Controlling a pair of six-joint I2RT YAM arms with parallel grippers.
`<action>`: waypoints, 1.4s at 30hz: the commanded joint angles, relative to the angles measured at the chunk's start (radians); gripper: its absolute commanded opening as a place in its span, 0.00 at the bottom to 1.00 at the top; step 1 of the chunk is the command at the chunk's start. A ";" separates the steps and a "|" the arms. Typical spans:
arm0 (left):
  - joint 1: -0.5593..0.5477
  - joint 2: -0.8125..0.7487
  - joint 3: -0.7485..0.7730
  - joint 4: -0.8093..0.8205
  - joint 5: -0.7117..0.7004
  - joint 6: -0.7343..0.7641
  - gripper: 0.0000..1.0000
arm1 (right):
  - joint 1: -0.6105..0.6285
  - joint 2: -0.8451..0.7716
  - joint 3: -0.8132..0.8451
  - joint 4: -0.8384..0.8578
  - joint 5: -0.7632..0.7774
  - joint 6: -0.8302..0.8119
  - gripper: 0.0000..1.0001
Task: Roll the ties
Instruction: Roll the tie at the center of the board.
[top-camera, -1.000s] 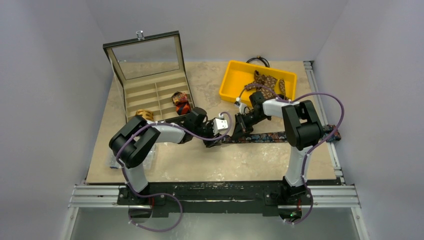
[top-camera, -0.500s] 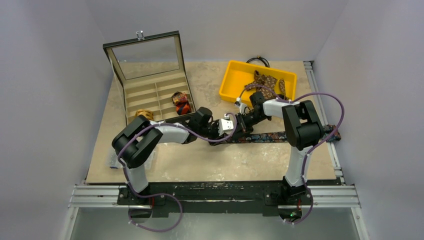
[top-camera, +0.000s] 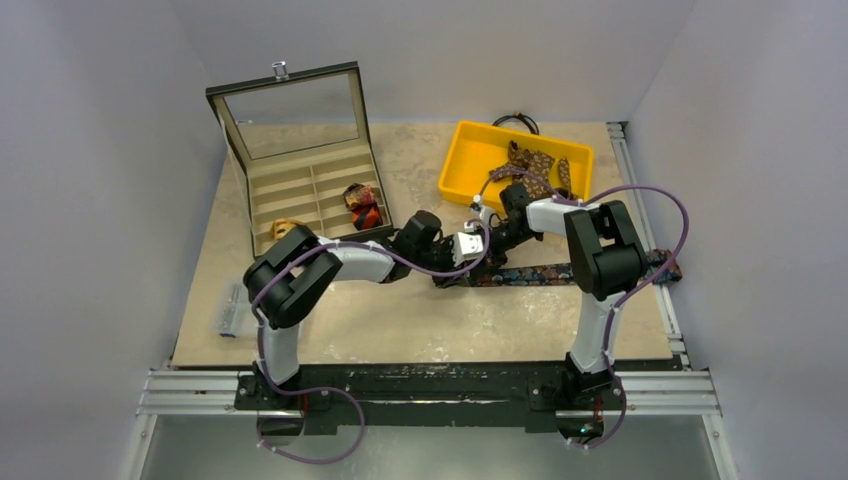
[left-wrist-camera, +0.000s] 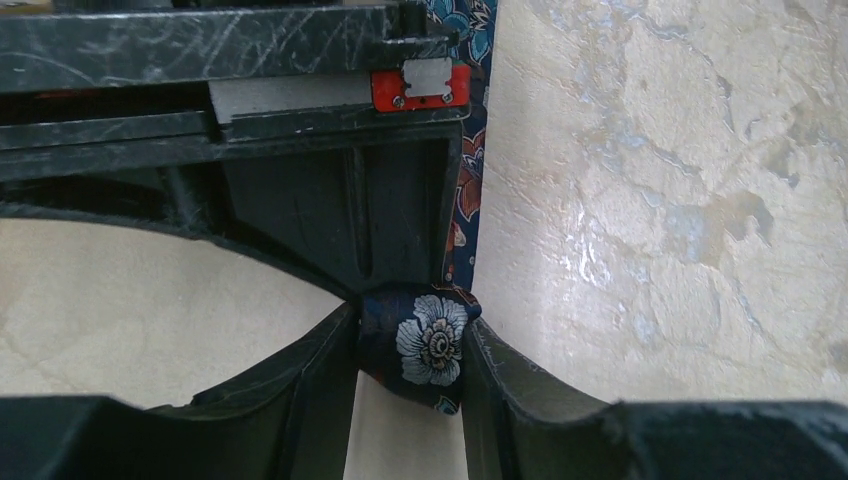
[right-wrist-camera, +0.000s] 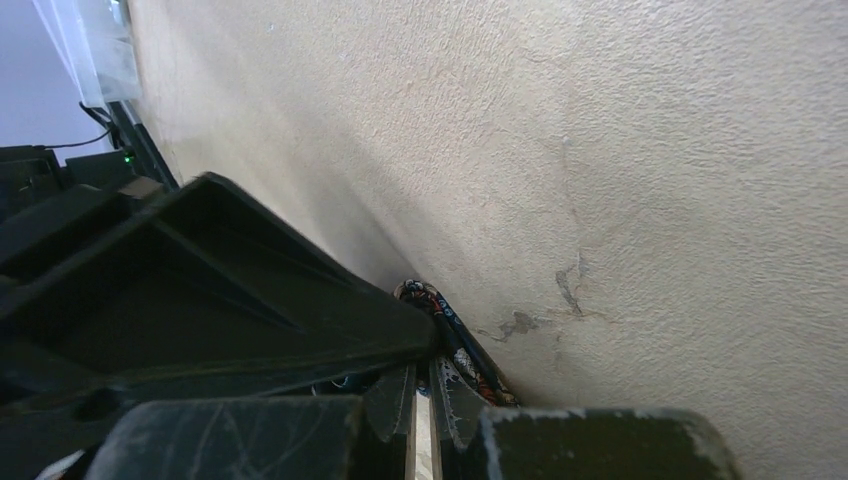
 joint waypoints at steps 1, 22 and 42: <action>-0.022 0.085 0.027 0.077 -0.007 -0.049 0.38 | 0.013 0.032 -0.033 0.084 0.118 -0.018 0.00; 0.003 0.013 -0.017 -0.281 -0.098 0.076 0.18 | -0.095 -0.116 0.063 -0.143 0.043 -0.108 0.18; 0.003 0.071 0.091 -0.412 -0.082 0.013 0.20 | 0.006 -0.123 -0.047 0.116 -0.099 0.124 0.42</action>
